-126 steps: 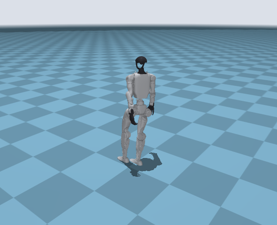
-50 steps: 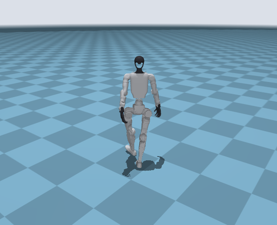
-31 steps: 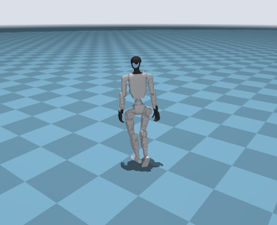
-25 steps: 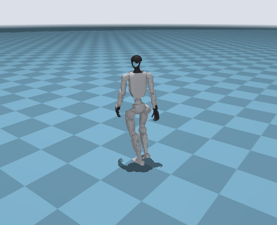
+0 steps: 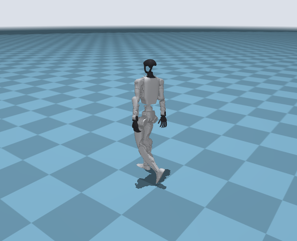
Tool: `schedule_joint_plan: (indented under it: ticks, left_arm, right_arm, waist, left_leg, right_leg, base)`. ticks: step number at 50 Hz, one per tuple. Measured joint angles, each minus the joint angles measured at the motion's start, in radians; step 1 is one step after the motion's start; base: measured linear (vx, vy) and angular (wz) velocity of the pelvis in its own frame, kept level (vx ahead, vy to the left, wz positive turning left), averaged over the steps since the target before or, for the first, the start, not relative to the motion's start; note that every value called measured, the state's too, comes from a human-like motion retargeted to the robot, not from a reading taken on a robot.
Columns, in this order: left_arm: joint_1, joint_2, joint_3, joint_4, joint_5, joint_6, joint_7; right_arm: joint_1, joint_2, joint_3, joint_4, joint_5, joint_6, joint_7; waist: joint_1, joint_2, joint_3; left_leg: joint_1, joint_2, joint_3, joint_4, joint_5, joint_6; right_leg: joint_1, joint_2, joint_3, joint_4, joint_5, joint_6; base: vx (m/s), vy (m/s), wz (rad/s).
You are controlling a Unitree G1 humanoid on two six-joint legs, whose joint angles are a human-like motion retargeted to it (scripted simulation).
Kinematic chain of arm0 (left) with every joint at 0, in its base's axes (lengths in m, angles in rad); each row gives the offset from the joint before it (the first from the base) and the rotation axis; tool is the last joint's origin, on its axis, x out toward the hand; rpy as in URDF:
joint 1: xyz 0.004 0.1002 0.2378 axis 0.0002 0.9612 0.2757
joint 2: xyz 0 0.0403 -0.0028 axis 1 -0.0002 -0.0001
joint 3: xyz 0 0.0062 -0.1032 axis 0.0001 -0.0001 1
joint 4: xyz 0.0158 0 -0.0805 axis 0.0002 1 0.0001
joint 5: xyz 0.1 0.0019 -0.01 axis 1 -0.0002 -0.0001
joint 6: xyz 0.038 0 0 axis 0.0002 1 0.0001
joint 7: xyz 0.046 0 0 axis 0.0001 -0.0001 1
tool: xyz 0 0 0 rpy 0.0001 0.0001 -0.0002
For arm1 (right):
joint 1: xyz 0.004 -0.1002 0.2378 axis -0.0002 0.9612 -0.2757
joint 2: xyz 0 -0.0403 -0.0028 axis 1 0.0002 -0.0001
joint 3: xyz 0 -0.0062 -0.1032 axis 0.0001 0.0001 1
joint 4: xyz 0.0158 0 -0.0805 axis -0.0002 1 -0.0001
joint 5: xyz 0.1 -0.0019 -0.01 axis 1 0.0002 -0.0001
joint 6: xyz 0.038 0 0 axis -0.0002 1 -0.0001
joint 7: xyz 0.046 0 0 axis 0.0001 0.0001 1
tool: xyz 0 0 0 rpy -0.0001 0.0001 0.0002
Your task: Walk run
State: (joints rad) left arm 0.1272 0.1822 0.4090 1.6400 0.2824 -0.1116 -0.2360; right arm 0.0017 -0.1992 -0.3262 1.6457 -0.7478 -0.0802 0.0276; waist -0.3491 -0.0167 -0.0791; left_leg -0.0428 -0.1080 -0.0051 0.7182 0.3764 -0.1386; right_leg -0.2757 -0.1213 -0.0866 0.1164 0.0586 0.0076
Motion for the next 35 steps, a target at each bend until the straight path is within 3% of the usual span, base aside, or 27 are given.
schedule_joint_plan:
  ticks: [3,5,10,15,19,22,25,27,28,30,33,35]
  left_arm:
    - [0.061,-0.017,0.019,-0.009,0.015,0.022,-0.043]
    - [0.101,-0.045,0.043,-0.039,0.043,0.012,-0.044]
    - [0.163,-0.092,0.069,-0.067,0.041,-0.052,-0.036]
    - [0.156,-0.121,0.112,-0.035,-0.029,-0.015,-0.054]
    - [0.14,-0.142,0.139,-0.019,-0.095,-0.006,-0.077]
    - [0.13,-0.154,0.146,-0.021,-0.106,-0.004,-0.095]
    - [0.119,-0.158,0.163,-0.032,-0.077,-0.006,-0.093]
    - [0.12,-0.152,0.177,-0.039,-0.06,-0.012,-0.078]
    - [0.119,-0.143,0.178,-0.039,-0.058,-0.015,-0.068]
    - [0.112,-0.114,0.175,-0.029,-0.068,-0.016,-0.044]
    - [0.073,-0.066,0.168,-0.008,-0.116,-0.004,-0.002]
    - [0.028,-0.054,0.155,-0.018,-0.147,-0.017,0.042]
  right_arm:
    - [-0.039,-0.005,0.004,-0.018,0.054,-0.024,0.019]
    - [-0.066,-0.007,0.01,-0.04,0.071,-0.036,0.027]
    - [-0.1,-0.015,0.024,-0.125,0.056,-0.061,0.033]
    - [-0.128,-0.037,0.039,-0.188,0.025,-0.073,0.038]
    - [-0.155,-0.051,0.053,-0.196,-0.012,-0.08,0.041]
    - [-0.166,-0.054,0.066,-0.189,-0.045,-0.072,0.053]
    - [-0.166,-0.043,0.082,-0.169,-0.08,-0.056,0.069]
    - [-0.153,-0.024,0.094,-0.152,-0.112,-0.042,0.087]
    - [-0.141,-0.013,0.094,-0.144,-0.13,-0.034,0.097]
    - [-0.106,0.013,0.095,-0.13,-0.166,-0.03,0.114]
    - [-0.032,0.044,0.118,-0.095,-0.175,-0.059,0.088]
    - [0.009,0.044,0.142,-0.067,-0.144,-0.076,0.062]
  waist:
    - [0.001,-0.008,0.004]
    - [0.036,-0.026,0.019]
    - [0.157,-0.046,0.042]
    - [0.22,-0.017,0.081]
    - [0.249,-0.016,0.104]
    - [0.265,-0.029,0.107]
    - [0.305,-0.047,0.106]
    - [0.321,-0.079,0.081]
    - [0.322,-0.089,0.066]
    - [0.304,-0.108,0.018]
    - [0.301,-0.112,-0.02]
    - [0.269,-0.075,-0.017]
  left_leg:
    - [-0.117,0.122,0.156,0.17,-0.09,0.09]
    - [-0.173,0.134,0.219,0.196,-0.155,0.136]
    - [-0.303,0.046,0.234,0.012,-0.312,0.143]
    - [-0.327,0.043,0.386,-0.397,-0.338,0.218]
    - [-0.342,-0.028,0.468,-0.628,-0.432,0.217]
    - [-0.344,-0.055,0.528,-0.71,-0.474,0.242]
    - [-0.323,-0.031,0.532,-0.676,-0.441,0.272]
    - [-0.299,-0.017,0.611,-0.653,-0.417,0.336]
    - [-0.29,-0.026,0.602,-0.659,-0.374,0.358]
    - [-0.276,-0.046,0.572,-0.657,-0.386,0.398]
    - [-0.284,-0.028,0.43,-0.597,-0.444,0.387]
    - [-0.234,0.002,0.419,-0.586,-0.475,0.391]
  right_leg:
    - [0.049,0.007,-0.029,-0.008,-0.041,-0.01]
    - [0.088,0.009,-0.059,-0.022,-0.055,-0.016]
    - [0.161,0.041,-0.087,-0.05,-0.094,-0.026]
    - [0.248,0.123,-0.136,-0.068,-0.155,-0.038]
    - [0.321,0.161,-0.203,-0.085,-0.193,-0.042]
    - [0.361,0.17,-0.23,-0.077,-0.214,-0.039]
    - [0.395,0.183,-0.201,-0.053,-0.201,-0.038]
    - [0.411,0.165,-0.195,-0.031,-0.161,-0.026]
    - [0.42,0.158,-0.212,-0.02,-0.13,-0.016]
    - [0.425,0.14,-0.257,0.014,-0.03,0.014]
    - [0.398,0.132,-0.227,0.147,0.244,0.067]
    - [0.337,0.192,-0.153,0.302,0.389,0.074]
  base:
    - [0.58,-0.28,0.96]
    - [0.51,-0.22,0.19]
    - [0.45,-0.15,-0.02]
    - [0.51,-0.12,0.51]
    - [0.47,-0.11,0.5]
    - [0.62,-0.07,0.25]
    - [0.71,-0.05,-0.45]
    - [0.9,-0.05,-0.43]
    - [0.96,-0.04,0.0]
    - [0.92,-0.07,0.26]
    - [0.96,-0.06,0.11]
    - [0.87,0.0,0.91]
